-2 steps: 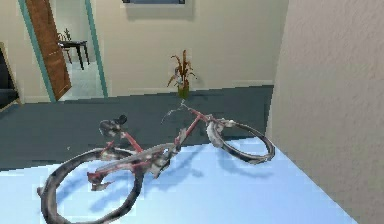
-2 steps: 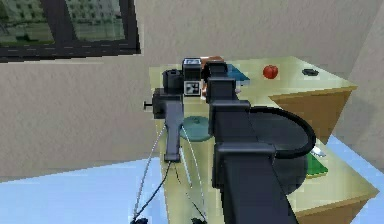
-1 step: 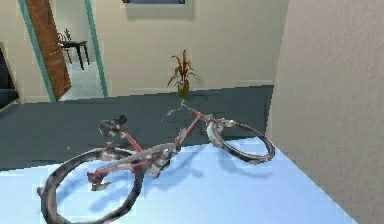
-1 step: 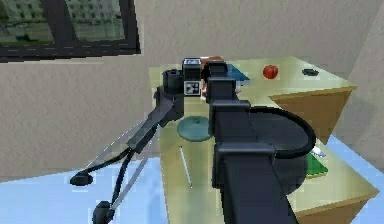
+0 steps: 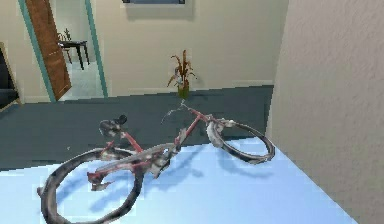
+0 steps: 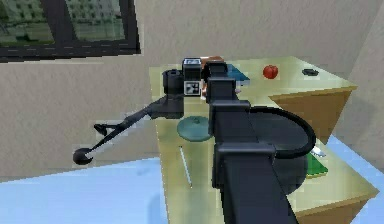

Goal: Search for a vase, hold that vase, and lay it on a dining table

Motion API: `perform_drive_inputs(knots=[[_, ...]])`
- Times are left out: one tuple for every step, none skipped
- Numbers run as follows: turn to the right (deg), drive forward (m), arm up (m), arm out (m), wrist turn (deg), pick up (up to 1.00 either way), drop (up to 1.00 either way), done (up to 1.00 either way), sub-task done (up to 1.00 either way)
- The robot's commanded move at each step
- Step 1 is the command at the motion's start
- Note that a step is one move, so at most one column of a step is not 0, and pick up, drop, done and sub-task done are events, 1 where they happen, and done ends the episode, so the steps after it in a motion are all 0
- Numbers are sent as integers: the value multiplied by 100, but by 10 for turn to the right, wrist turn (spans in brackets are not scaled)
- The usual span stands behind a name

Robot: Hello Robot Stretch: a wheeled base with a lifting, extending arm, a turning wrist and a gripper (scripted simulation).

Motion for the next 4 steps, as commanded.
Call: perform_drive_inputs(knots=[[0, 0, 0, 0, 450, 0, 0, 0, 0], [0, 0, 0, 0, 450, 0, 0, 0, 0], [0, 0, 0, 0, 120, 0, 0, 0, 0], [0, 0, -14, 0, 0, 0, 0, 0, 0]])
